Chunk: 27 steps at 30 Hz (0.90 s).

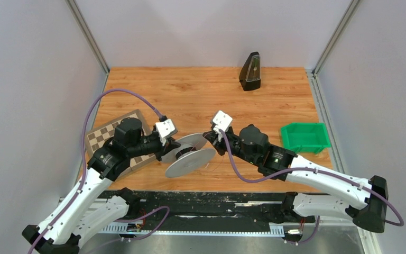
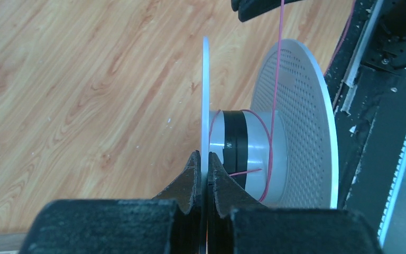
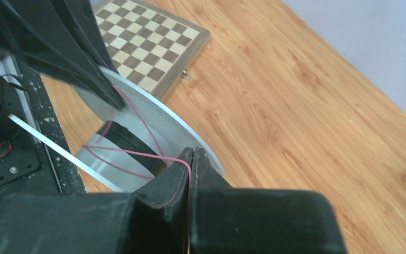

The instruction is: Wrap the cables

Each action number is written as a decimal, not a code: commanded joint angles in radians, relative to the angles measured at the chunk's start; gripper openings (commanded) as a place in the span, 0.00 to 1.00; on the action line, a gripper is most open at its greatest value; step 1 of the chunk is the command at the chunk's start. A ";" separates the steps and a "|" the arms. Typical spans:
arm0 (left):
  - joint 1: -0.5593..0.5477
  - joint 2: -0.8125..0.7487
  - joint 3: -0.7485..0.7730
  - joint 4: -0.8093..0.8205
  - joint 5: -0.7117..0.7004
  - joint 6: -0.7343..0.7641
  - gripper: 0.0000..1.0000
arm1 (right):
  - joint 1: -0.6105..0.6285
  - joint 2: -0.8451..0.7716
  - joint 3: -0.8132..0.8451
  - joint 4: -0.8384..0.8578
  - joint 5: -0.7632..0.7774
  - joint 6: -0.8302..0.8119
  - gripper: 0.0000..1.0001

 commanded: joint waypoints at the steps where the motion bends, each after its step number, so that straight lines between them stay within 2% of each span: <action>1: -0.003 0.008 0.094 0.009 0.082 0.017 0.00 | -0.057 -0.093 -0.063 -0.007 -0.021 0.001 0.00; 5: -0.002 0.009 0.141 0.031 0.089 -0.082 0.00 | -0.090 -0.175 -0.132 -0.015 -0.023 0.035 0.00; 8: -0.002 0.013 0.186 0.048 0.085 -0.211 0.00 | -0.094 -0.241 -0.180 -0.020 -0.037 0.060 0.01; 12: -0.001 0.029 0.242 0.063 0.145 -0.350 0.00 | -0.098 -0.305 -0.228 -0.025 -0.067 0.087 0.01; 19: 0.008 0.011 0.245 0.218 0.196 -0.623 0.00 | -0.097 -0.388 -0.274 -0.026 -0.091 0.119 0.01; 23: 0.016 -0.005 0.225 0.307 0.130 -0.771 0.00 | -0.098 -0.440 -0.315 0.000 -0.157 0.213 0.03; 27: 0.015 -0.055 0.156 0.439 0.032 -0.896 0.00 | -0.097 -0.484 -0.413 0.161 -0.260 0.323 0.05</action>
